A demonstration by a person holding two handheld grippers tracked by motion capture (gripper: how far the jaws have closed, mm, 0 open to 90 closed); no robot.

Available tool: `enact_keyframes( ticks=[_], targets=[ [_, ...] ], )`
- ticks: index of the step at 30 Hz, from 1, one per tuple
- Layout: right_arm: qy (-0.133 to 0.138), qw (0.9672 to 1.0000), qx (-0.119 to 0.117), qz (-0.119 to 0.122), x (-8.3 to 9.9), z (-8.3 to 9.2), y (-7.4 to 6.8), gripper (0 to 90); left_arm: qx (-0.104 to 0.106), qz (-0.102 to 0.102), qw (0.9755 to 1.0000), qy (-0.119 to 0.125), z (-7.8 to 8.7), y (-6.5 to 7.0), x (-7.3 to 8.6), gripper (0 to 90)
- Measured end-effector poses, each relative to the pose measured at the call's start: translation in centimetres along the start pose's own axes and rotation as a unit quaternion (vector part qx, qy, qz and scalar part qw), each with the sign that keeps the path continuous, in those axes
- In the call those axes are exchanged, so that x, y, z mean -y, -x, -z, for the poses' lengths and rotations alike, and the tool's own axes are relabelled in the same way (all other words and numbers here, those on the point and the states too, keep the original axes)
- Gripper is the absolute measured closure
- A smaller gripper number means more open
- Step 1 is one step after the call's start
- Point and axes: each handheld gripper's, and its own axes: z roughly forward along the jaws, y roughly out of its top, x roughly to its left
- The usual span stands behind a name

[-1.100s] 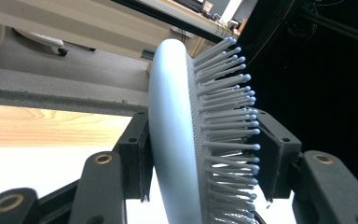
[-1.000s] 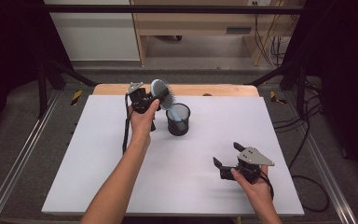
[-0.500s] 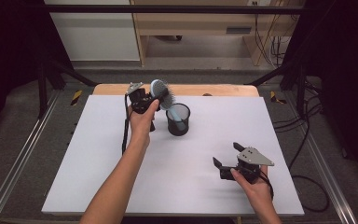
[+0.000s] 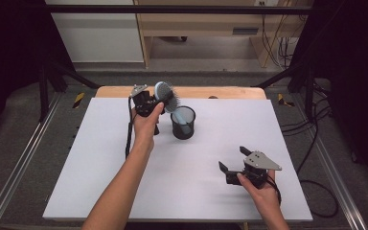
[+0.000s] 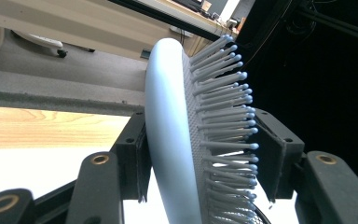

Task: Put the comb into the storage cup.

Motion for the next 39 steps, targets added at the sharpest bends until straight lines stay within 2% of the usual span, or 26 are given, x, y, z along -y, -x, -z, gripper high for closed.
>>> enact_keyframes(
  ticks=[5,8,13,15,19,21,29,34,37,39],
  targets=[
    [-0.001,1.0,-0.001,0.0,0.0,0.0,0.0,6.0,-0.001,-0.008,1.0,-0.002,0.0,0.0,0.0,42.2],
    [-0.001,1.0,-0.001,-0.001,0.0,0.0,0.0,6.0,-0.002,-0.008,1.0,-0.001,0.0,0.0,0.0,38.0],
    [0.0,1.0,-0.001,-0.001,0.0,0.0,0.0,5.9,0.001,-0.006,1.0,-0.003,0.0,-0.2,0.0,25.8],
    [-0.001,1.0,-0.001,-0.001,0.0,0.0,0.0,5.9,-0.003,-0.015,0.9999,-0.001,0.1,-0.1,0.0,22.7],
    [-0.001,1.0,-0.002,-0.002,0.0,0.0,-0.1,5.8,-0.009,-0.028,0.9996,0.002,0.3,0.0,-0.1,9.2],
    [-0.002,1.0,-0.003,-0.001,0.0,-0.1,-0.1,5.7,-0.008,-0.036,0.9993,0.003,0.5,0.0,-0.1,6.9],
    [-0.003,1.0,-0.003,0.001,0.0,-0.1,-0.1,5.6,-0.014,-0.057,0.9983,0.003,1.1,0.1,-0.1,5.0],
    [-0.003,1.0,-0.002,0.001,0.0,-0.1,-0.2,5.5,-0.009,-0.062,0.9981,0.001,1.6,0.2,0.0,4.9],
    [-0.004,1.0,-0.002,0.003,0.0,-0.1,-0.2,5.3,-0.011,-0.073,0.9972,-0.007,1.9,0.3,0.3,4.3],
    [-0.004,1.0,-0.001,0.004,0.0,-0.1,-0.2,5.0,-0.016,-0.089,0.9958,-0.013,2.2,0.4,0.5,4.3]
  ],
)
